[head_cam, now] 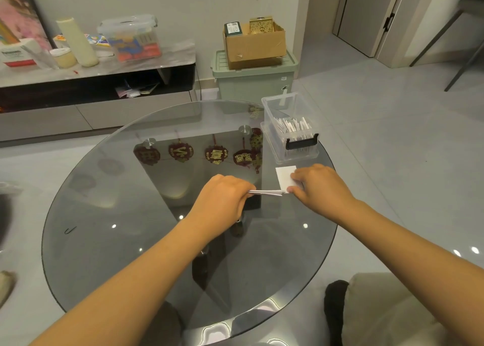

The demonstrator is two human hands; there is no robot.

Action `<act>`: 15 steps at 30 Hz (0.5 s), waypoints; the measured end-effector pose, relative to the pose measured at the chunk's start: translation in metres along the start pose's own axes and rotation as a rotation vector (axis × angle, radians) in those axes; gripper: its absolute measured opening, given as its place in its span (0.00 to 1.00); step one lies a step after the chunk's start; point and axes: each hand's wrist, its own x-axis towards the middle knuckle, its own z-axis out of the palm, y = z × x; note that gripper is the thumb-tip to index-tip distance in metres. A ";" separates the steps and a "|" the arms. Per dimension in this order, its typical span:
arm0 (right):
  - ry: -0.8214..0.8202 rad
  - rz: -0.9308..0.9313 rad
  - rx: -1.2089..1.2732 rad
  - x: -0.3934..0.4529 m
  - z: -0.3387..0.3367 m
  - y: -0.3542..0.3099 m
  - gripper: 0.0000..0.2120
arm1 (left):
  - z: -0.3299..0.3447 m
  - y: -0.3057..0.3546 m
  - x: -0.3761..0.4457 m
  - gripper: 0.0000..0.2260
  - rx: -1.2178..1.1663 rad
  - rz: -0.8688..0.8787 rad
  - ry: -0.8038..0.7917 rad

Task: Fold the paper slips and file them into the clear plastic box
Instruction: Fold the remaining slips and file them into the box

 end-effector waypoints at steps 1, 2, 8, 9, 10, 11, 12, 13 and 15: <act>0.005 -0.002 -0.016 0.001 0.001 0.000 0.17 | 0.000 -0.001 0.000 0.10 0.012 0.007 -0.001; 0.007 0.001 -0.041 0.001 0.001 -0.001 0.19 | -0.001 -0.002 0.000 0.09 0.027 0.012 -0.002; 0.015 0.047 -0.127 0.001 -0.004 -0.016 0.22 | -0.004 -0.007 0.001 0.07 0.086 -0.017 -0.029; 0.019 0.062 -0.122 0.003 -0.005 -0.017 0.19 | -0.004 -0.008 0.001 0.07 0.095 -0.018 -0.023; 0.012 0.071 -0.128 0.004 -0.007 -0.019 0.16 | -0.004 -0.009 0.001 0.07 0.100 -0.019 -0.018; -0.005 0.070 -0.152 0.005 -0.009 -0.021 0.13 | -0.004 -0.009 0.000 0.07 0.096 -0.019 -0.012; -0.019 0.055 -0.187 0.005 -0.009 -0.022 0.11 | -0.004 -0.010 0.000 0.07 0.088 -0.023 -0.008; -0.027 0.040 -0.207 0.005 -0.010 -0.022 0.11 | -0.004 -0.010 -0.001 0.08 0.077 -0.032 -0.007; -0.004 0.050 -0.155 0.004 -0.013 -0.021 0.12 | -0.005 -0.010 -0.002 0.10 0.049 -0.081 -0.003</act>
